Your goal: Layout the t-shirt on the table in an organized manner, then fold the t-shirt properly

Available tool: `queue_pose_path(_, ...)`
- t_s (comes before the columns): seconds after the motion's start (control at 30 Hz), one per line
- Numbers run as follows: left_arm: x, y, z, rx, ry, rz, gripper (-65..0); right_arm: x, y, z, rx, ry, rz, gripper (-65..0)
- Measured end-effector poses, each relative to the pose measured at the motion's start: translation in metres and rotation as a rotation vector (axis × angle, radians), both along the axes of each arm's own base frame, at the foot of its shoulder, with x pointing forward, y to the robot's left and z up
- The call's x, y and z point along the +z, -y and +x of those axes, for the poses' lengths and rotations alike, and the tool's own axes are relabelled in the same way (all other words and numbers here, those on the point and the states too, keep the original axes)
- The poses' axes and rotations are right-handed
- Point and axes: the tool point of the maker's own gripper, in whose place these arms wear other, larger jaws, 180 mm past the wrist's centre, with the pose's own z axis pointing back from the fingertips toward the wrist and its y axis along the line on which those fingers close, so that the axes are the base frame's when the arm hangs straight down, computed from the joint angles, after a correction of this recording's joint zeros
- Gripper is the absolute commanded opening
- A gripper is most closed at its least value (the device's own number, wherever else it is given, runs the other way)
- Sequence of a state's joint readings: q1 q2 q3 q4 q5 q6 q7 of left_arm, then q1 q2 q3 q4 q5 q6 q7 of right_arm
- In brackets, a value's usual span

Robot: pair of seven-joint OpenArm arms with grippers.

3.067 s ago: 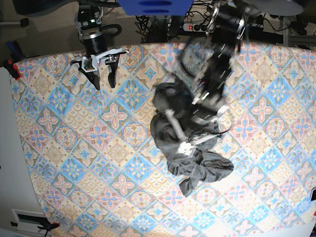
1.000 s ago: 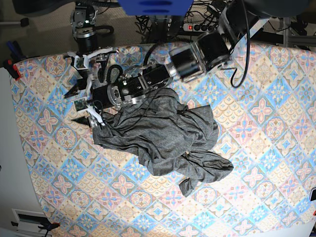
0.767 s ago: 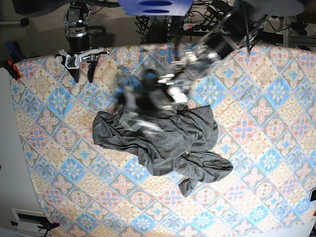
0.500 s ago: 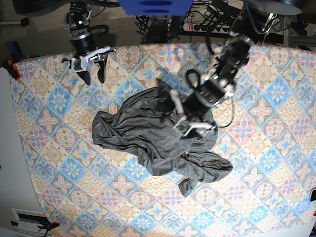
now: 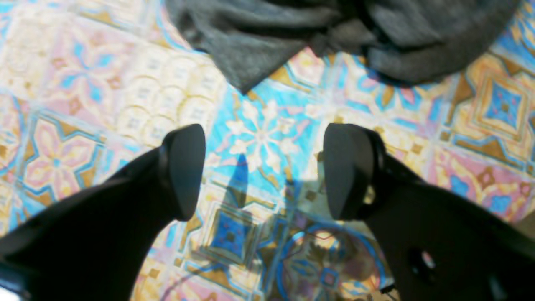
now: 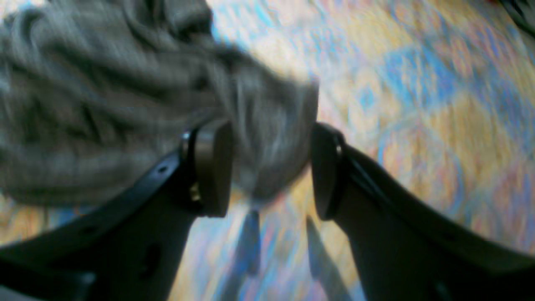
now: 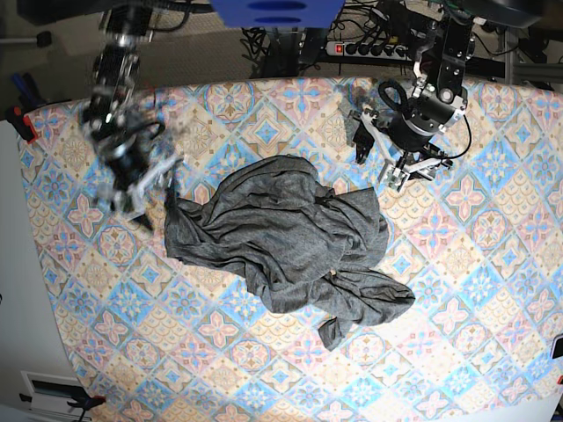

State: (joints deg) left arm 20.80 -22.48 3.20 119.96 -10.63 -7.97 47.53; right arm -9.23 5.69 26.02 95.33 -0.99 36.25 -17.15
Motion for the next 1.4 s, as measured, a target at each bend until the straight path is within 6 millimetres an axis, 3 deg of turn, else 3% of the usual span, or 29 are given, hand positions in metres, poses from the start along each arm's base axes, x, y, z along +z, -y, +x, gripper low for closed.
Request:
queue_pose_path(0.1,-0.001,-0.008,-0.005,0.021,-0.004,0.010,-22.2,0.017,0.024,0.026,-0.036,0.063,0.040,-36.1)
queue_pose_path(0.27,-0.007,-0.004,-0.013,0.014,-0.033,0.001,-22.2,-0.043,0.058,0.022,-0.151,-0.114,0.094,-36.2)
queue_pose_path(0.37,-0.005,-0.006,-0.011,0.021,-0.023,0.004,-22.2,-0.044,0.061,0.029,-0.169,-0.104,0.132,-36.4)
queue_pose_path(0.93,-0.006,-0.005,-0.012,0.019,-0.028,0.003,-22.2,-0.048,0.058,0.028,-0.167,-0.114,0.145,-36.5)
queue_pose_path(1.13,-0.006,-0.005,-0.012,0.019,-0.028,0.003,-22.2,-0.054,0.021,0.023,-0.133,-0.164,0.176,-36.5)
queue_pose_path(1.27,-0.006,-0.005,-0.011,0.020,-0.027,0.006,-22.2,-0.043,0.013,0.030,-0.145,-0.146,0.189,-36.5)
queue_pose_path(1.4,-0.006,-0.003,-0.011,0.025,-0.027,-0.004,-22.2,-0.047,0.011,0.028,-0.142,-0.161,0.192,-36.5)
